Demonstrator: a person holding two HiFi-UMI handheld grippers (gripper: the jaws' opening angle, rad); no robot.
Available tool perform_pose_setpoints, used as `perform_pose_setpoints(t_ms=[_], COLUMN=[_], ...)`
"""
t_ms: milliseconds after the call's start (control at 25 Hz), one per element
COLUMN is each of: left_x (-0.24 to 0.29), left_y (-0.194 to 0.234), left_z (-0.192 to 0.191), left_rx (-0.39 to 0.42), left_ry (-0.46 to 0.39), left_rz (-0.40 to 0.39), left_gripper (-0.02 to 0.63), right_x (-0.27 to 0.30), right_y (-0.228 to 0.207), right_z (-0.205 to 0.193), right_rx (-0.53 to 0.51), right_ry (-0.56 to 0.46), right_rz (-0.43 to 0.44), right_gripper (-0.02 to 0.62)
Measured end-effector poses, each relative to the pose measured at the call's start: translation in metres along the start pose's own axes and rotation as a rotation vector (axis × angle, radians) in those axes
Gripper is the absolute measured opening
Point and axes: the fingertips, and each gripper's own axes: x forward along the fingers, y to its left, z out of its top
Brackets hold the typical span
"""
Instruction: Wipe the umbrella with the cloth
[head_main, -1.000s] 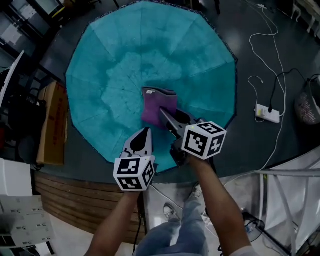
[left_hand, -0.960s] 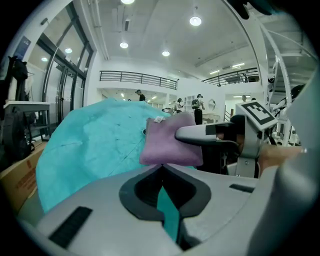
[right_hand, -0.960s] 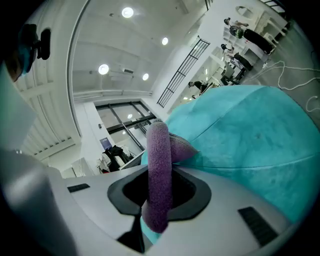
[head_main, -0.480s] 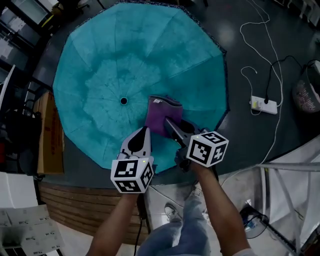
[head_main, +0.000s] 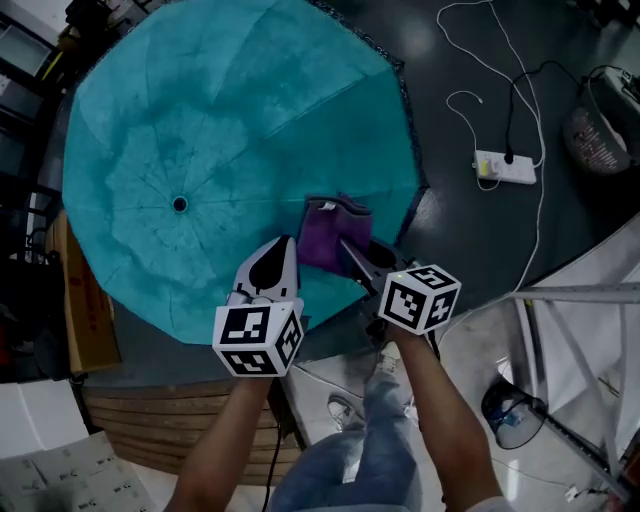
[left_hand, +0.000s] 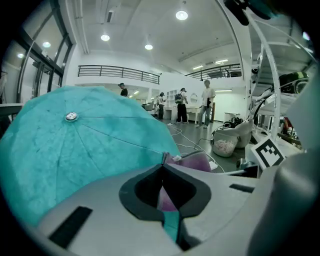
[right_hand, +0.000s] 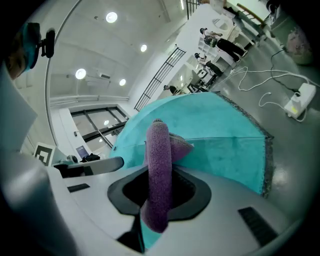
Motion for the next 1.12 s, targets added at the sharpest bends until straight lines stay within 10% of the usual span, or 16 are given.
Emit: perform_pose_setpoints(t_ms=[1120], left_x=[0.090], left_y=[-0.081], left_z=[-0.044], left_rx=[0.077], left_ry=[0.102], left_rz=[-0.138], left_gripper=[0.005], right_x=[-0.059], right_y=[-0.214], right_z=[-0.067], right_rx=[0.079], right_ry=[0.194], right_rz=[-0.383], right_gripper=[0.078])
